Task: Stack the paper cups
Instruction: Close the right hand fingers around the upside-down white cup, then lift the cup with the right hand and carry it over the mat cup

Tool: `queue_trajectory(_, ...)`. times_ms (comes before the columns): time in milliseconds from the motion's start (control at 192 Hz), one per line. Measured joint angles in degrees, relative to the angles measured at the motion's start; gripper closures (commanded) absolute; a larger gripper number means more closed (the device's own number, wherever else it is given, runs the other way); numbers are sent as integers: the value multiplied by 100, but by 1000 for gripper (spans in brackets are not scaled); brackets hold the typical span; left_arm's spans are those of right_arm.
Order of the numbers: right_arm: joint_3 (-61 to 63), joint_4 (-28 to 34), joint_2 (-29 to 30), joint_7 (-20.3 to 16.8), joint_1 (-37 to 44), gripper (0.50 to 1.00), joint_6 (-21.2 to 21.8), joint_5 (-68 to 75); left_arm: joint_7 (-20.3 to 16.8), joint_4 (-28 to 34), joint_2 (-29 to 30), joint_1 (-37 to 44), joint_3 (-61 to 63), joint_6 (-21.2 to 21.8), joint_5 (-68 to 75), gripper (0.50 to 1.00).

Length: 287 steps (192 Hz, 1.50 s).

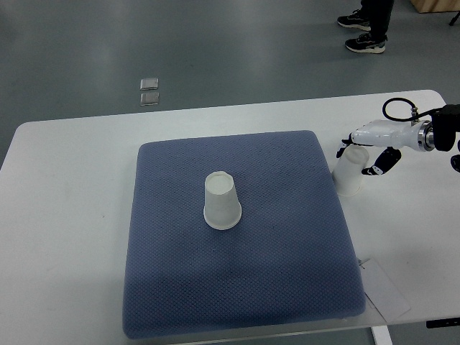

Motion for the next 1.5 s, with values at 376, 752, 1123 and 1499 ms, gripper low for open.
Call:
queue_trajectory(376,11,-20,-125,-10,203,1000,13,-7,0,0,0,0,0,0,0,500)
queue_trajectory(752,107,847,-409,51,2067,1000,595,88,0,0,0,0,0,0,0,500)
queue_trajectory(1123,399,2609,205,-48,3124,1000,1201,151,0,0,0,0,0,0,0,500)
queue_trajectory(1499,784,2772,1129,-100,3132,1000,1819,166,0,0,0,0,0,0,0,500)
